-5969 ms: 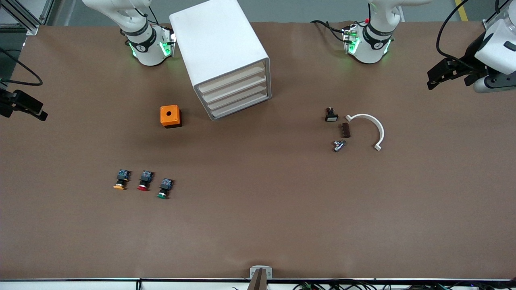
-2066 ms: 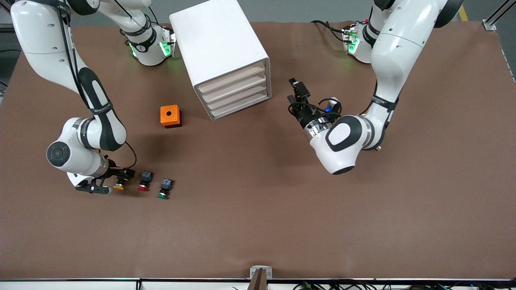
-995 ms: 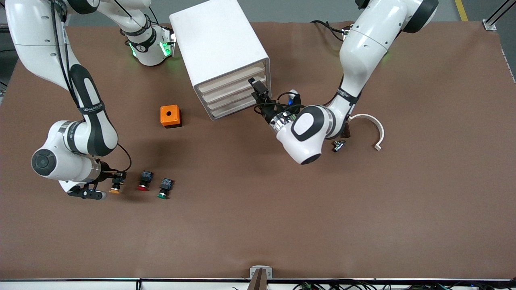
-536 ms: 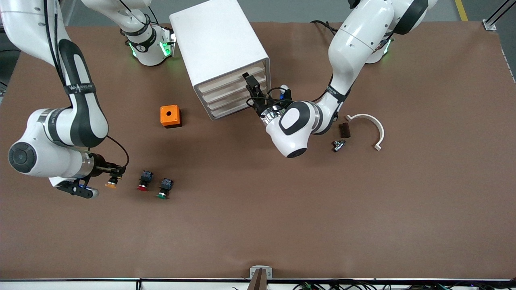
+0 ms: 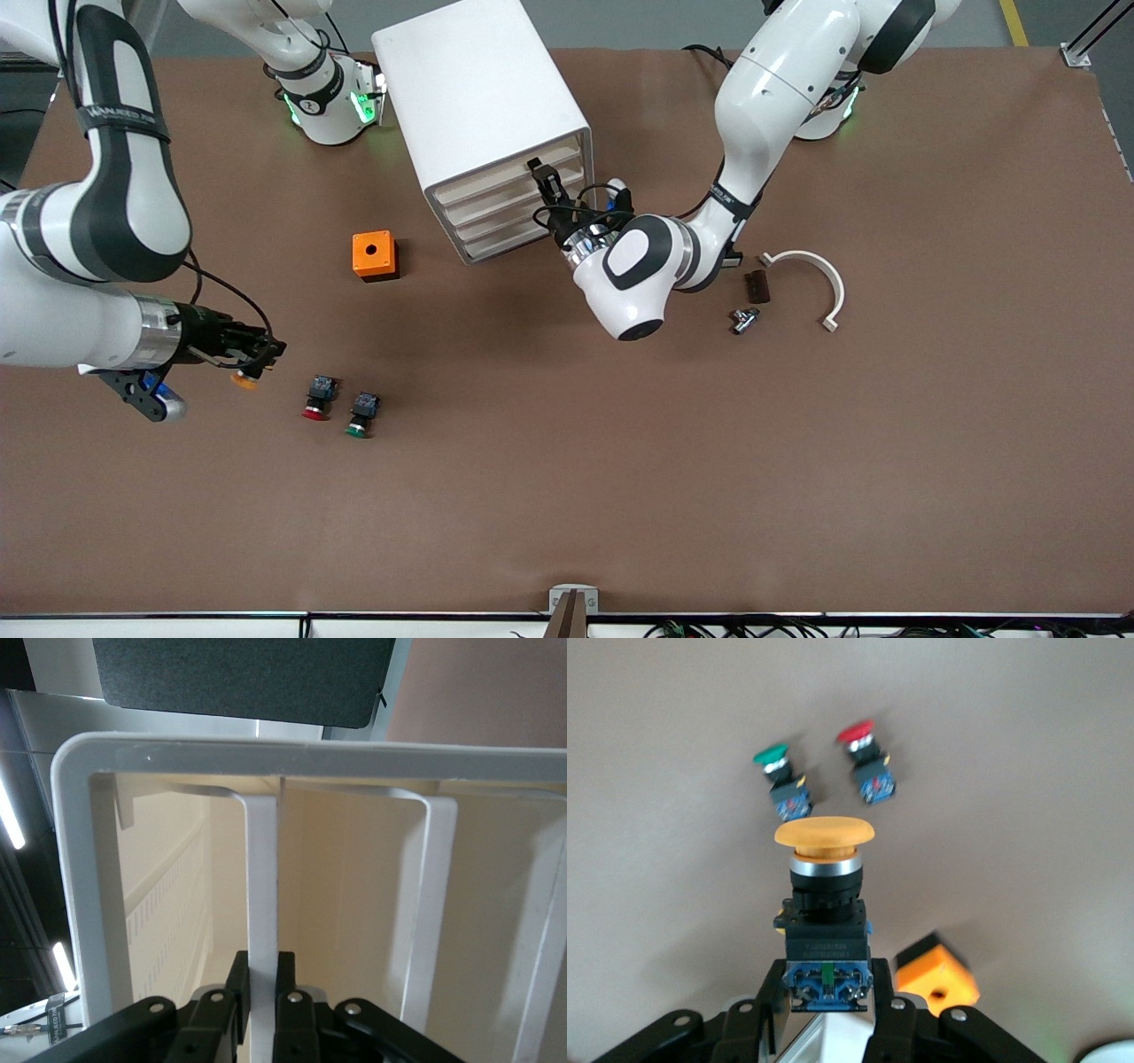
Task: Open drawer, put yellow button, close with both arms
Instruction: 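Pull the drawer open with the left gripper while the right gripper lifts the button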
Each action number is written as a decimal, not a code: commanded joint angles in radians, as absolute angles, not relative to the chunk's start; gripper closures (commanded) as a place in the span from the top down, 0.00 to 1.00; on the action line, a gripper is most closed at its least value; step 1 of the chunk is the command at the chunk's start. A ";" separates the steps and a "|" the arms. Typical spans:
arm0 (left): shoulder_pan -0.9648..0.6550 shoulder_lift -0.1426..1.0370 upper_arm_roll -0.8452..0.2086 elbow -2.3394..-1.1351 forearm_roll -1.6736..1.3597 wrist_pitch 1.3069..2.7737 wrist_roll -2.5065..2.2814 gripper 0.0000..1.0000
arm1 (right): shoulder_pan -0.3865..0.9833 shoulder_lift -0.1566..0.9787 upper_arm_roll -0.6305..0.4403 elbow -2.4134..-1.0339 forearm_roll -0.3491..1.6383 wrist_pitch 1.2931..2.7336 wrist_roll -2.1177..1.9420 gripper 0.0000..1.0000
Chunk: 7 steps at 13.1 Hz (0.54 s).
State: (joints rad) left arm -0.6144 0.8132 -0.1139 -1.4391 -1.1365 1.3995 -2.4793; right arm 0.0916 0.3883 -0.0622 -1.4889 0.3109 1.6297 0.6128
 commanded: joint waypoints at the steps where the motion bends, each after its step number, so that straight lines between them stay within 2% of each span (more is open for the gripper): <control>1: -0.568 0.810 -0.100 -1.414 -1.147 1.410 -2.491 0.00 | 0.089 0.358 -0.055 -1.462 0.396 1.569 0.751 0.01; 4: -0.462 0.822 -0.100 -1.346 -1.146 1.411 -2.474 0.00 | 0.040 0.324 0.065 -1.465 0.408 1.560 0.932 0.01; 7: -0.390 0.822 -0.100 -1.338 -1.150 1.413 -2.357 0.00 | 0.040 0.311 0.155 -1.468 0.407 1.574 1.112 0.01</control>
State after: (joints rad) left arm -0.4224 0.8153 -0.0895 -1.3734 -1.1328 1.4143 -2.4129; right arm 0.0633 0.3300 0.0950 -1.4576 0.3903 1.5711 1.0120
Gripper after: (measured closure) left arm 0.855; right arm 0.595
